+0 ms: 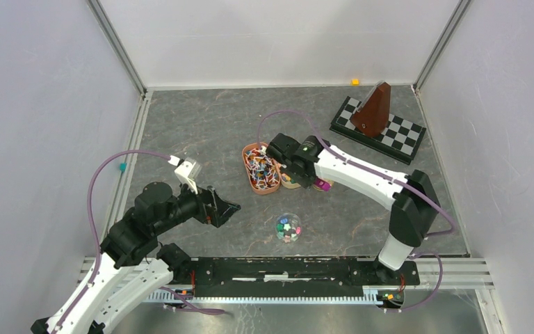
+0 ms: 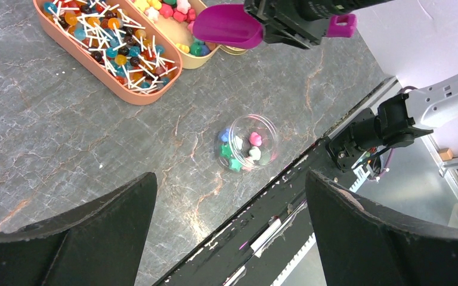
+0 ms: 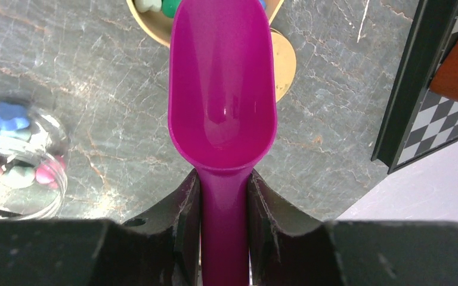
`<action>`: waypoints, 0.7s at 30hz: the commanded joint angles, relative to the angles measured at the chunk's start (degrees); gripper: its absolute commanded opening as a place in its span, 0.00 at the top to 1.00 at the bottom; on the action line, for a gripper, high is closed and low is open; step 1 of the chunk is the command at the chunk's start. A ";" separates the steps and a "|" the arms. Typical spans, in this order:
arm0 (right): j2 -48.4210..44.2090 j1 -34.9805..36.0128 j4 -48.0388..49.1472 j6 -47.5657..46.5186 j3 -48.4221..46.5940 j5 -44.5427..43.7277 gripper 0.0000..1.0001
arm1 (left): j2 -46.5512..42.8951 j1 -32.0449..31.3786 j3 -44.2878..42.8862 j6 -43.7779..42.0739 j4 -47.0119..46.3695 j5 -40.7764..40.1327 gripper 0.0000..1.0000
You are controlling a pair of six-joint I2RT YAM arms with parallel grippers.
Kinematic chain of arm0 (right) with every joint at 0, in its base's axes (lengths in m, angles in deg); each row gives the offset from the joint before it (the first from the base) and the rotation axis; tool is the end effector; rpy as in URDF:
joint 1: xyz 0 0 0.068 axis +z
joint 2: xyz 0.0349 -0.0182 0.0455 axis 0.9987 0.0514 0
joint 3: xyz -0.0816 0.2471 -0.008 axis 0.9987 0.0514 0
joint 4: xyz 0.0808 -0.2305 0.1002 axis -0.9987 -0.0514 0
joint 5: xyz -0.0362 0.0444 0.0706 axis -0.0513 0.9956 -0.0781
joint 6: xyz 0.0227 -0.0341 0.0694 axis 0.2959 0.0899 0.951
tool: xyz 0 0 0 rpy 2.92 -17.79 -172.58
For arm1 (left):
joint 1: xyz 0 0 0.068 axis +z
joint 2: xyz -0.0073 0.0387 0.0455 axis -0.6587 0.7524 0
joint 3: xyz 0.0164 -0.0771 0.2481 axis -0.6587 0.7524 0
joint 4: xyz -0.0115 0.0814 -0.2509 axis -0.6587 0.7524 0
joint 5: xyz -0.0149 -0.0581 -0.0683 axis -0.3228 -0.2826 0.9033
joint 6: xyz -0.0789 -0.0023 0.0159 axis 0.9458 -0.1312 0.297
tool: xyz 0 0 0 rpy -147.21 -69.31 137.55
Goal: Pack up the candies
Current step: Scoop the fake candies from the storage box.
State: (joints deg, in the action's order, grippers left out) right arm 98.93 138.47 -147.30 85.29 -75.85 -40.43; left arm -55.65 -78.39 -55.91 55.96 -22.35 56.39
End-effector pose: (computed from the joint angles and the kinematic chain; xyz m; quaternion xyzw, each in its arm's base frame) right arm 0.2329 0.2486 0.2290 -0.3928 0.8900 -0.1243 0.1951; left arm 0.1070 -0.0966 0.3054 0.1338 0.8099 -0.3570 0.4458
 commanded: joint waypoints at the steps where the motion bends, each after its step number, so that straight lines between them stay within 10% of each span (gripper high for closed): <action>1: 2.46 -1.95 4.26 -2.89 -2.65 1.17 1.00 | -0.50 0.19 0.31 -0.52 -2.48 0.31 0.00; 21: 18.02 -5.40 9.04 -4.69 -12.95 4.11 1.00 | 0.73 0.19 0.34 -0.60 -2.69 0.57 0.00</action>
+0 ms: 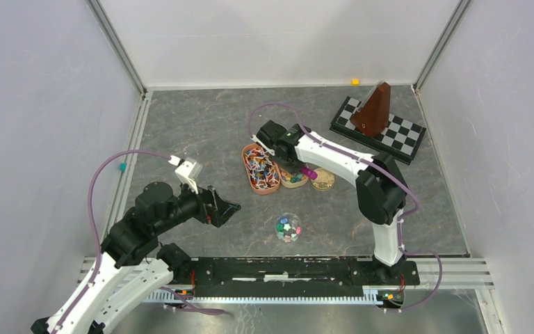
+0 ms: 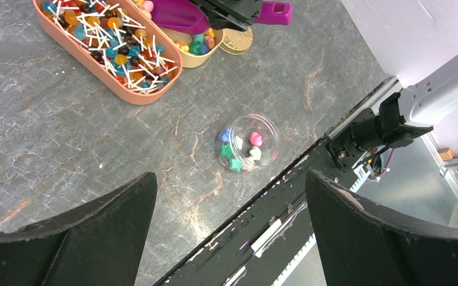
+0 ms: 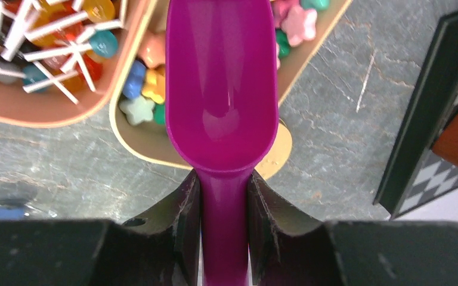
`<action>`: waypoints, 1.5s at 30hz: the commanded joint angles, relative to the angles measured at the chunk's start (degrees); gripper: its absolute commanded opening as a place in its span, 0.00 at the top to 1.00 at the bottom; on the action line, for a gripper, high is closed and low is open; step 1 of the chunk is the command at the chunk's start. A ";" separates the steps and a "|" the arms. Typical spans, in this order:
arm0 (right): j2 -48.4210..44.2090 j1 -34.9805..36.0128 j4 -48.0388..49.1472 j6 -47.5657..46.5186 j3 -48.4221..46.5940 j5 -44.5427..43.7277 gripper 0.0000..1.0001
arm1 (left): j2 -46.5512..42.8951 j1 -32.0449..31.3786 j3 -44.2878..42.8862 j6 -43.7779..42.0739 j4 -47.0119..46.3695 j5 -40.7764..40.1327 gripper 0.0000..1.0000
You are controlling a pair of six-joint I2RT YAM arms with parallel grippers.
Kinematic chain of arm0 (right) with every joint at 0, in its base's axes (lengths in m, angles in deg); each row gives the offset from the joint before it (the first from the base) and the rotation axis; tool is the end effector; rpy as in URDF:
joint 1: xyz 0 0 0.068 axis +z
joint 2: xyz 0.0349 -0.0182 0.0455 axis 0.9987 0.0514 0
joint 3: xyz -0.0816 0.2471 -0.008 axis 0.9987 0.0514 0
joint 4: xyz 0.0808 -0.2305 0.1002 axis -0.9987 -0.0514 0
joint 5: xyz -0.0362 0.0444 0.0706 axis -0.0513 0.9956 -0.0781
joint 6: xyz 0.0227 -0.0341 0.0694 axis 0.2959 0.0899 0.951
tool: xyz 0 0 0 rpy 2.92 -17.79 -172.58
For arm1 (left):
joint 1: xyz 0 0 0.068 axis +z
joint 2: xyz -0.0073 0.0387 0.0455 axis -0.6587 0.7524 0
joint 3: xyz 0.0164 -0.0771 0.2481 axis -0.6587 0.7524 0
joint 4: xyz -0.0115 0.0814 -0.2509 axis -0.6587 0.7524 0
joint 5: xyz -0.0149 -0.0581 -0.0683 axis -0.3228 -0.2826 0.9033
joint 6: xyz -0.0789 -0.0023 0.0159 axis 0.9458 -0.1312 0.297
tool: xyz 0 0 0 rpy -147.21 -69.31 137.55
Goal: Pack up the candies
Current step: Scoop the fake candies from the storage box.
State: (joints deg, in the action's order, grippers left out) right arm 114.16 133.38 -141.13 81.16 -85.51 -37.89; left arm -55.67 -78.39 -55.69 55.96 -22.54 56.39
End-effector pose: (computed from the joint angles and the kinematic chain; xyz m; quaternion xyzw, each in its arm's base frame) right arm 0.2968 0.2758 0.1866 -0.3884 0.8957 -0.1173 0.1818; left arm 0.1073 -0.0968 0.3046 0.1338 0.8099 -0.3569 0.4458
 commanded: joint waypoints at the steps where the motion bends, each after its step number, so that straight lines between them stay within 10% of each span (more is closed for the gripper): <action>1: 3.41 -0.32 3.14 -0.48 -3.66 1.61 1.00 | 0.91 0.19 0.11 -0.60 -2.50 0.53 0.00; 45: -13.68 -3.96 34.64 3.14 25.83 4.77 1.00 | 2.52 0.14 0.07 -0.51 -2.03 -1.67 0.00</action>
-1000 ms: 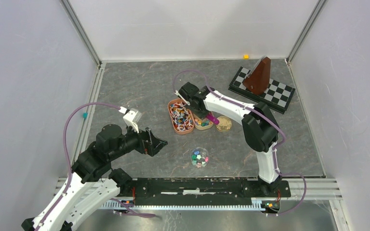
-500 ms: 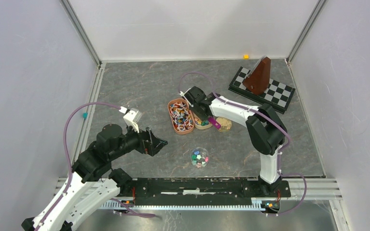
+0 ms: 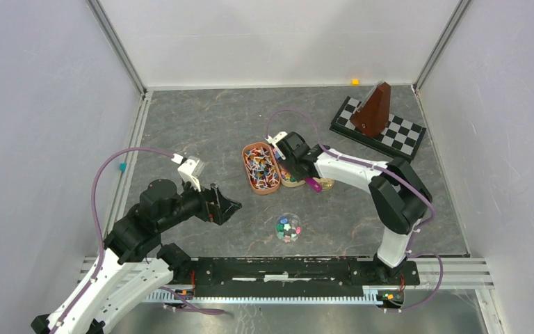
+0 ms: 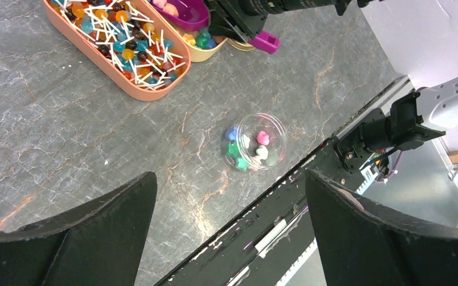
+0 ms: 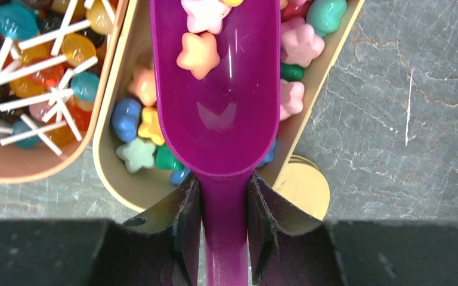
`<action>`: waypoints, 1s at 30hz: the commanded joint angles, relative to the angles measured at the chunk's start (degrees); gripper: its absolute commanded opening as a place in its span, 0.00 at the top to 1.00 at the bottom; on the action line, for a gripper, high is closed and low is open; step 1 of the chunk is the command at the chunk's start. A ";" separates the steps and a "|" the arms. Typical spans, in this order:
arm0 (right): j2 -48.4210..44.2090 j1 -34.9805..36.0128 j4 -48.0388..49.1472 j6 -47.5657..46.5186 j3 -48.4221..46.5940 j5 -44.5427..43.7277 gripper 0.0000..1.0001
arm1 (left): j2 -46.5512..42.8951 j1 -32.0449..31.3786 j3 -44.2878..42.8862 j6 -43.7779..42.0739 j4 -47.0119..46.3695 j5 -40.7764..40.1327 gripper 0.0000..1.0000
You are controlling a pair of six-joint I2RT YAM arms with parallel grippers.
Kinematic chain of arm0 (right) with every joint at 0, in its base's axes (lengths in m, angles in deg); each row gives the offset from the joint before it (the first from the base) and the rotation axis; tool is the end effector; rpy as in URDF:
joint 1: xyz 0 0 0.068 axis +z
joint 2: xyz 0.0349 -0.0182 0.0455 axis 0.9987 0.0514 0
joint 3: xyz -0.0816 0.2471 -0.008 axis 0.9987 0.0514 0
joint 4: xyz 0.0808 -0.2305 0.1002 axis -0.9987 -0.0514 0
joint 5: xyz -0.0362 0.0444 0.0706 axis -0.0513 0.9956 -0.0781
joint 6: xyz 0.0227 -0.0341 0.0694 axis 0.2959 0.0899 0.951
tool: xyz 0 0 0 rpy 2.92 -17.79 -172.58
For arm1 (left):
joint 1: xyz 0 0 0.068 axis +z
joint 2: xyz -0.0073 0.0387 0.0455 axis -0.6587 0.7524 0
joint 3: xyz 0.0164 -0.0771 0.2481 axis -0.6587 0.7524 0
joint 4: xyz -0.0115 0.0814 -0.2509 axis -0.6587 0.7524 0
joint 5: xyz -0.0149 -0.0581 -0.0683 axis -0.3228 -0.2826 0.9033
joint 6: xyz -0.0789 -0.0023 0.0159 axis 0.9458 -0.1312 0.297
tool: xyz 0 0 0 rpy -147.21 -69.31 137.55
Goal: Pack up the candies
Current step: Scoop the fake candies from the storage box.
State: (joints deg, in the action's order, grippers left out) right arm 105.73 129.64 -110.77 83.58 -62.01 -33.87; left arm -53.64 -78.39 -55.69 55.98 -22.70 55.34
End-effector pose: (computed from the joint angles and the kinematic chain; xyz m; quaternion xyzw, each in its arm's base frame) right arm 0.2999 0.2491 0.1457 -0.3191 0.9020 -0.0374 0.2885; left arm 0.1137 -0.1001 0.3003 0.1284 0.8203 -0.3445 0.4381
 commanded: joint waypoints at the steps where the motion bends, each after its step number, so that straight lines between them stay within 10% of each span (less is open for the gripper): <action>1: -6.46 -0.17 4.94 0.71 3.62 1.01 1.00 | 0.57 0.19 0.07 -0.55 -1.92 -0.64 0.00; 30: -38.15 3.70 6.52 -8.60 21.88 15.94 1.00 | 4.93 0.18 -1.07 -0.62 -1.79 1.26 0.00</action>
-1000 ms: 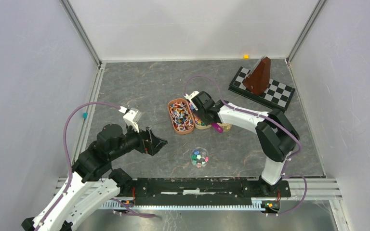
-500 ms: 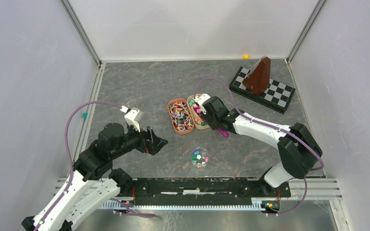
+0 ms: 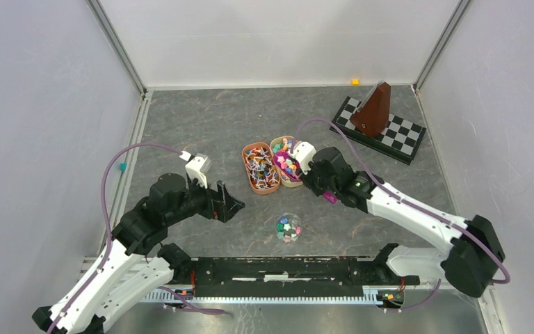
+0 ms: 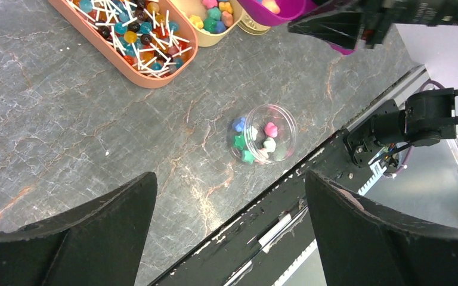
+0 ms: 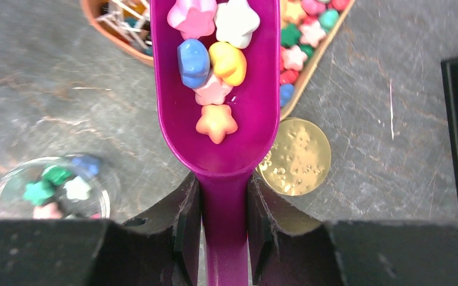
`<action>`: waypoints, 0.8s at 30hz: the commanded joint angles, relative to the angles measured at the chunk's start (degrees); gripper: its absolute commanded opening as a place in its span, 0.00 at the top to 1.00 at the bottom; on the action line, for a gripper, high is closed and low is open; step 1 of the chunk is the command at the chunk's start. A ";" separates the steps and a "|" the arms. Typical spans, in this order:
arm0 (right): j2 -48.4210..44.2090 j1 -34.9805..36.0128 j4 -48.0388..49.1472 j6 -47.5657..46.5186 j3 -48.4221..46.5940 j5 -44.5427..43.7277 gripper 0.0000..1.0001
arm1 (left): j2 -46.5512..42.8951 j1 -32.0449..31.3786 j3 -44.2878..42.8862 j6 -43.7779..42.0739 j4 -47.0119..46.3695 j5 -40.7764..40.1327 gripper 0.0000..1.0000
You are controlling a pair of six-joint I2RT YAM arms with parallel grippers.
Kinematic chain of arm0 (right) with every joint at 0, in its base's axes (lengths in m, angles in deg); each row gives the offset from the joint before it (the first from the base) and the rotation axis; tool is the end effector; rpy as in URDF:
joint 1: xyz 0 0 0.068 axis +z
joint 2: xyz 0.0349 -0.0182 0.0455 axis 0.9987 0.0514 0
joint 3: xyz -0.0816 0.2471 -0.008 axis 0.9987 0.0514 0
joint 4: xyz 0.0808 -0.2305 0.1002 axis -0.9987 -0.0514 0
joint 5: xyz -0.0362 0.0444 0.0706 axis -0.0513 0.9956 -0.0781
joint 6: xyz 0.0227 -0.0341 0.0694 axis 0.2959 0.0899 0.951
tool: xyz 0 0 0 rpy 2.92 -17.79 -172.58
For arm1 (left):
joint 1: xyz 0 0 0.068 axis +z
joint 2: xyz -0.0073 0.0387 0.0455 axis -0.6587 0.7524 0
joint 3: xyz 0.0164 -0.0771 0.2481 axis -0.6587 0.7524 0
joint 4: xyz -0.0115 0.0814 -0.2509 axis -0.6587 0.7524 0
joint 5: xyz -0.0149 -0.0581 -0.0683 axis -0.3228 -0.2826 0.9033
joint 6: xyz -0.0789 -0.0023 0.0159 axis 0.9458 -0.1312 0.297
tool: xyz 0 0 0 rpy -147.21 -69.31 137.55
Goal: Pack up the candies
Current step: Scoop the fake candies from the storage box, then place the fake candies in the packing bottle.
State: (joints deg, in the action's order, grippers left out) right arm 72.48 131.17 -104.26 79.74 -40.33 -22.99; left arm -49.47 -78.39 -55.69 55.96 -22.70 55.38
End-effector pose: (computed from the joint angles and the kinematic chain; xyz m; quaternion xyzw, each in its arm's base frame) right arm 0.2165 0.2007 0.2148 -0.3587 0.8390 0.0960 0.3978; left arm 0.1242 -0.1081 0.2903 0.1283 0.8400 -0.3301 0.4111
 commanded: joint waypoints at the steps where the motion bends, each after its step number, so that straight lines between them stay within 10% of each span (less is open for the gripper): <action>1: -5.96 2.72 -0.47 -5.66 0.29 5.39 1.00 | 0.96 0.19 -1.34 -0.60 -1.80 1.40 0.00; 24: -16.57 15.85 -1.25 -16.95 2.77 17.01 1.00 | 4.43 0.17 -5.59 1.50 -0.40 7.08 0.00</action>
State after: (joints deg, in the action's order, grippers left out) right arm 57.79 146.10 -108.11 64.13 -37.42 -7.47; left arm -45.95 -78.39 -59.69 56.00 -22.24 59.87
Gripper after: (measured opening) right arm 0.337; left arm 0.997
